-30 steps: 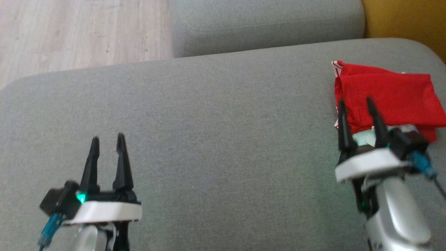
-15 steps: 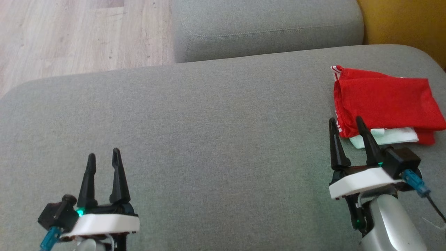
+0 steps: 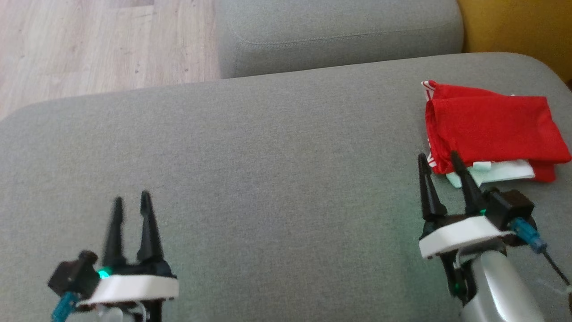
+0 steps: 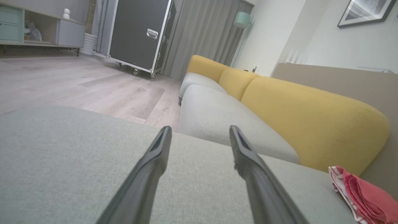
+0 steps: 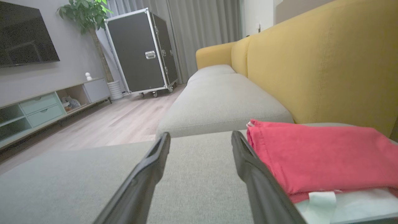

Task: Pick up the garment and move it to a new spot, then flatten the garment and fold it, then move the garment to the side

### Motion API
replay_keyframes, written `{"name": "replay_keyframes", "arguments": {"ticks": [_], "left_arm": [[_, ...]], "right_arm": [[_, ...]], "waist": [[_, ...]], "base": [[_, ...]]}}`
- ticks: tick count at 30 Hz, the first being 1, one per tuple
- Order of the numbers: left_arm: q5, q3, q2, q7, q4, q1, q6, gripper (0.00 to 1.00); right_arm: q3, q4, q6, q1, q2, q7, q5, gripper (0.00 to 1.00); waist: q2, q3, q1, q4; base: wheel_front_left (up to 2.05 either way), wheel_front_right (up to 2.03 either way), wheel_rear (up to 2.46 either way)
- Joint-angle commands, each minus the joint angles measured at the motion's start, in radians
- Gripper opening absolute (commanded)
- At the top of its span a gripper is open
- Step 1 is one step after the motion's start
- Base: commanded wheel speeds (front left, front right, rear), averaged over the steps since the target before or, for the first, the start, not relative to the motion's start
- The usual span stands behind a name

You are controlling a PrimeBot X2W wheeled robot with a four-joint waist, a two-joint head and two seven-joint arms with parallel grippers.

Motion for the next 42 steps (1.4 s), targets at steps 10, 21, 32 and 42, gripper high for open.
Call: {"name": "replay_keyframes", "arguments": {"ticks": [10,21,32,42], "left_arm": [[-0.08,0.007,-0.001,0.024,0.034,0.006,0.0,0.0],[-0.175,0.019,0.0,0.053,0.032,-0.001,0.0,0.0],[-0.28,0.032,0.0,0.085,0.03,-0.008,0.0,0.0],[-0.375,0.044,0.001,0.114,0.028,-0.015,0.0,0.0]], "right_arm": [[-0.012,0.022,0.0,0.021,0.001,0.025,0.094,0.0],[-0.028,0.007,0.0,0.026,0.001,0.054,0.208,0.0],[-0.045,-0.009,0.0,0.032,0.001,0.085,0.332,0.0],[-0.061,-0.023,0.0,0.037,0.002,0.114,0.445,0.0]], "waist": [[-0.0001,-0.001,0.0001,0.002],[-0.0001,-0.002,0.0001,0.005],[-0.0001,-0.003,0.0001,0.008],[-0.0001,-0.004,0.0,0.011]], "base": [[0.0,0.0,0.0],[0.0,0.0,0.0],[0.0,0.0,0.0],[0.0,0.0,0.0]]}}
